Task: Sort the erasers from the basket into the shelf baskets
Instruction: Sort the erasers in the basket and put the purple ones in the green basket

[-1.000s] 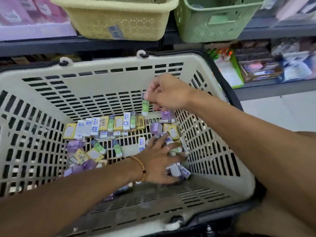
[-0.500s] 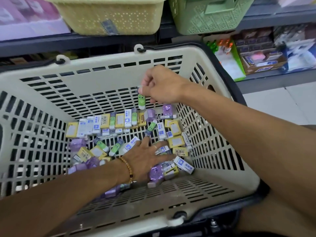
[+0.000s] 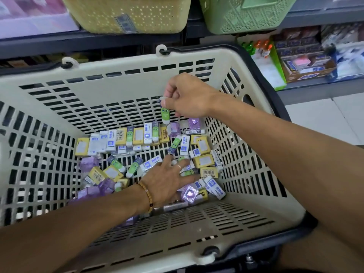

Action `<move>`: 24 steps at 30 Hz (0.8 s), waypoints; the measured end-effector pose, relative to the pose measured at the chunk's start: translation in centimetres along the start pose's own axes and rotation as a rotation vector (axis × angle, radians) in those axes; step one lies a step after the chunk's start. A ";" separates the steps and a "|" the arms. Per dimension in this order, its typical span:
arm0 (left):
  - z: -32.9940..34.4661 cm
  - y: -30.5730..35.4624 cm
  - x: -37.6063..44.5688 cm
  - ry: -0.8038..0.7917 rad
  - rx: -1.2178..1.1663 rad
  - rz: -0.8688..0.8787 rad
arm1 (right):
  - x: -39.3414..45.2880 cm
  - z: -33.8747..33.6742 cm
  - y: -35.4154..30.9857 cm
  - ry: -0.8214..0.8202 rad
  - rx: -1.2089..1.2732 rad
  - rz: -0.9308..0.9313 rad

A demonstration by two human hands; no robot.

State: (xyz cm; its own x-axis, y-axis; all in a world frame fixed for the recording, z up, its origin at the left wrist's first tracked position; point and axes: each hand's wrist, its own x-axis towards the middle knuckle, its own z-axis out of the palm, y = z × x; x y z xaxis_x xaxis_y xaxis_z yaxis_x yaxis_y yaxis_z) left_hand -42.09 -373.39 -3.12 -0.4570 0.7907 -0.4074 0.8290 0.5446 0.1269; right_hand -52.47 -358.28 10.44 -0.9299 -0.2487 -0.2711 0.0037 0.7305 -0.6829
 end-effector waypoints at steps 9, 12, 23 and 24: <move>-1.0 -0.7 0.3 -0.053 -0.084 0.047 | 0.1 0.0 0.1 -0.006 -0.009 -0.004; -2.0 -1.7 0.0 -0.071 -0.300 0.038 | 0.2 0.0 0.0 -0.006 -0.009 -0.005; -5.9 -4.7 -7.2 -0.030 -1.783 -0.452 | 0.3 0.1 -0.2 -0.019 0.085 0.051; -6.2 -5.0 -8.2 -0.020 -1.942 -0.492 | 0.3 0.2 -0.3 -0.023 0.097 0.061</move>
State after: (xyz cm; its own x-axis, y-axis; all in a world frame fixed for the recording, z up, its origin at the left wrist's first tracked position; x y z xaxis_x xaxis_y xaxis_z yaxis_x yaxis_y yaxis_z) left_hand -44.52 -380.88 5.18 -0.4798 0.5121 -0.7125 -0.7378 0.2040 0.6434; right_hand -52.65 -358.71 10.42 -0.9180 -0.2210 -0.3292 0.0969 0.6801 -0.7267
